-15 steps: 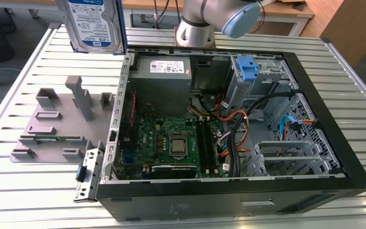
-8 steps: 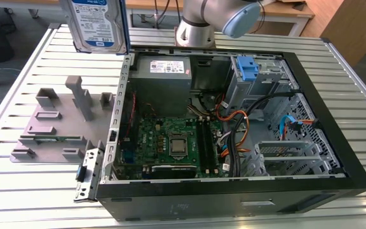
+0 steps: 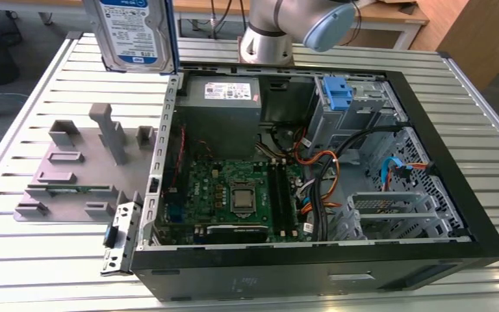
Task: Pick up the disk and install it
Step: 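Pick up the disk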
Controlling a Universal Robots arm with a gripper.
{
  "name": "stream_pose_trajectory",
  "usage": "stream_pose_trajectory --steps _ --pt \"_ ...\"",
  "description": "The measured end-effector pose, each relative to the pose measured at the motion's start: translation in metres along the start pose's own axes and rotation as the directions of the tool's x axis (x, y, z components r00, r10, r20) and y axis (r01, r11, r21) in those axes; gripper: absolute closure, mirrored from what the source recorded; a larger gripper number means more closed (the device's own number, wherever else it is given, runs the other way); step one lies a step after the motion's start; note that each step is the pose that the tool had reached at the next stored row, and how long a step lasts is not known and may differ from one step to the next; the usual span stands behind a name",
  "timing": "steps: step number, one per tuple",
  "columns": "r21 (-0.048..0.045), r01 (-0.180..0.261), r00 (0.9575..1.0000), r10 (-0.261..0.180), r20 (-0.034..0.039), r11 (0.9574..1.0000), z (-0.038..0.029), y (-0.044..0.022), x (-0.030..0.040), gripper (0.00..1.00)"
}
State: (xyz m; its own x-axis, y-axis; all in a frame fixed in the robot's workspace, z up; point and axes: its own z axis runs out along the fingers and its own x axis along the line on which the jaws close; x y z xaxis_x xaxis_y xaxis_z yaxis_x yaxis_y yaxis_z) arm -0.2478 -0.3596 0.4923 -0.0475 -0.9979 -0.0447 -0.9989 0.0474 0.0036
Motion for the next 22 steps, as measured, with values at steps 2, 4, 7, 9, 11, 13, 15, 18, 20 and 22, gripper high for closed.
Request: stream_pose_trajectory --steps 2,4,7,9,11,13,15,18,20,22 --pt "-0.0001 0.0 1.0 0.0 -0.0001 1.0 0.0 -0.0008 0.0 0.65" --pt "0.0 0.0 1.0 0.0 0.0 1.0 0.0 -0.0019 -0.0001 0.65" --pt "0.0 0.0 1.0 0.0 0.0 1.0 0.0 -0.0043 -0.0002 0.65" --pt "0.0 0.0 1.0 0.0 0.0 1.0 0.0001 -0.0063 -0.0003 0.65" --pt "0.0 0.0 1.0 0.0 0.0 1.0 0.0 -0.0083 -0.0004 0.65" --pt "0.0 0.0 1.0 0.0 0.0 1.0 0.0001 -0.01 -0.0005 0.65" --pt "0.0001 0.0 1.0 0.0 0.0 1.0 0.0001 -0.0108 -0.0005 0.65" --pt "0.0001 0.0 1.0 0.0 0.0001 1.0 0.0001 -0.0132 -0.0006 0.65" --pt "0.0001 0.0 1.0 0.0 0.0 1.0 0.0001 -0.0155 -0.0007 0.65" --pt "0.0 0.0 1.0 0.0 0.0 1.0 0.0001 -0.0195 -0.0009 0.65"
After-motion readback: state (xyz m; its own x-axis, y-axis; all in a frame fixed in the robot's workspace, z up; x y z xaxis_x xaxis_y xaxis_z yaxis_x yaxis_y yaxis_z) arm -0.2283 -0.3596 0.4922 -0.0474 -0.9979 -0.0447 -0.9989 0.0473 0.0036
